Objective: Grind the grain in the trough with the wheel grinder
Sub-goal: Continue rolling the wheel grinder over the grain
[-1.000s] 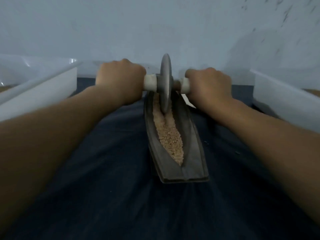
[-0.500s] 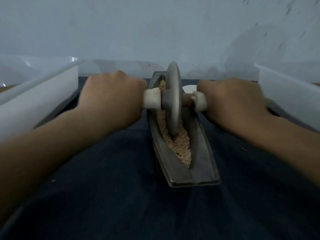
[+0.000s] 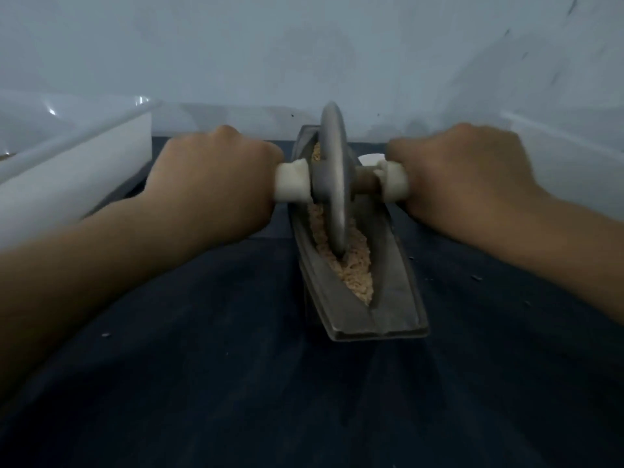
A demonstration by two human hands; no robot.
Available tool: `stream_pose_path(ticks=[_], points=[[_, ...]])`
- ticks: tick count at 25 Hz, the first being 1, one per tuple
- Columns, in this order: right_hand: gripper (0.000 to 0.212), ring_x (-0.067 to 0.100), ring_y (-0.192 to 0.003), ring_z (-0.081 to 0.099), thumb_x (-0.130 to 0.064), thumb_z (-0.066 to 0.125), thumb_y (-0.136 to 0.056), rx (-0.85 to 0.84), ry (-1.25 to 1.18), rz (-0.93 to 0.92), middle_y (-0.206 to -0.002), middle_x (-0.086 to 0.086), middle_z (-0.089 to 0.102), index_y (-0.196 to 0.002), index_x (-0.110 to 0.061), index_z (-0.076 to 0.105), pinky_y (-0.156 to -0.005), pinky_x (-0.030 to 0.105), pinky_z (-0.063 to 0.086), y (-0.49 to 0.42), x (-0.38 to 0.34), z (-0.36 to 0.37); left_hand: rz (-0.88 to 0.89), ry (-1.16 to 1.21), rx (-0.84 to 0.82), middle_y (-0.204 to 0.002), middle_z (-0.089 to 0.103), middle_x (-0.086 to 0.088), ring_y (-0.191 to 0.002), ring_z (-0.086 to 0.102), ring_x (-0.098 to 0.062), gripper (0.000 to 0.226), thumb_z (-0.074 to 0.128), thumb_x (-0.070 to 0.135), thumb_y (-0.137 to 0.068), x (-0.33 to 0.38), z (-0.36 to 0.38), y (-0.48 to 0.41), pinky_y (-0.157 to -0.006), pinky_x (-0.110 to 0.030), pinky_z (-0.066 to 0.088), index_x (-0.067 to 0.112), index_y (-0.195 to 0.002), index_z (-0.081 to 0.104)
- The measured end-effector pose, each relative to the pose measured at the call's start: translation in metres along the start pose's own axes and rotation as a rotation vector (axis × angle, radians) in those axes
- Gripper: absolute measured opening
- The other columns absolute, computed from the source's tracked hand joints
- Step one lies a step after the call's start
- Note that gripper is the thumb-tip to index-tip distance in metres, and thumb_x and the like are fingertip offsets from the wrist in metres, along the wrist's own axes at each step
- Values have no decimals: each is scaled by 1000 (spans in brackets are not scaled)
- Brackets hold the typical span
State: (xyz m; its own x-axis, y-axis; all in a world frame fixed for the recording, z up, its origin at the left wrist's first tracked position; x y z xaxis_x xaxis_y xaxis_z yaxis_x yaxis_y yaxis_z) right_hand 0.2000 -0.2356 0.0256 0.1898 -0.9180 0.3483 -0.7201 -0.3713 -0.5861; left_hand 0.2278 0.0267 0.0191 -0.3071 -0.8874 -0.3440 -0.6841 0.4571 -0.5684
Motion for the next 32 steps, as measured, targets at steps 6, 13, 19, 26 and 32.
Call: stream_pose_path(ticks=[6,13,19,26,32], points=[[10,32,-85,60,-16,60,-87,-283,-107,266,-90,4,61,-89,-26,59,-65,34,40,-59,-8,20,-198,23,-272,-88,56,-7,-74,56,-30,19,61,30,-89,10,2,-52,-63,-37,42,22,-105,65],[24,5,-41,27,-31,64,-64,6,-163,77,-48,-16,29,-72,-35,42,-48,14,17,25,-2,-14,28,-50,53,-55,10,8,-45,1,-9,35,71,25,-57,7,-28,5,-50,-15,10,30,-67,37],[16,34,-93,62,-13,59,-87,-267,-188,355,-100,7,66,-98,-23,64,-66,33,39,-63,-8,27,-196,-8,-194,-87,57,-9,-76,57,-31,18,59,15,-86,10,1,-66,-63,-36,39,19,-103,65],[30,19,-41,34,-30,64,-65,48,-102,35,-50,-13,31,-73,-38,35,-47,16,18,26,-4,-16,2,8,126,-55,19,7,-44,11,-13,21,63,21,-61,9,-26,13,-50,-17,11,26,-70,44],[5,34,-82,63,-21,66,-85,-197,-30,231,-88,7,64,-88,-22,61,-60,32,36,-56,-18,10,-251,77,-163,-84,57,-6,-75,60,-32,11,58,23,-90,12,9,-39,-59,-34,37,21,-100,62]])
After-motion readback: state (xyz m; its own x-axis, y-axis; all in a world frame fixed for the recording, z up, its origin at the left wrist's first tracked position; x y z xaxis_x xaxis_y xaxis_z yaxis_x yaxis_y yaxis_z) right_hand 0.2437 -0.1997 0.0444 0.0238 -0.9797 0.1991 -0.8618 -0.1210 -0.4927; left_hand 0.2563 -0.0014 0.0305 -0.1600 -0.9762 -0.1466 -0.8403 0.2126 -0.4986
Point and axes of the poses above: each hand's wrist, its own y-axis away from the middle knuckle, its own z-axis out of the palm, x = y × z, the point moved 1 cm from there along -y, towards the middle knuckle
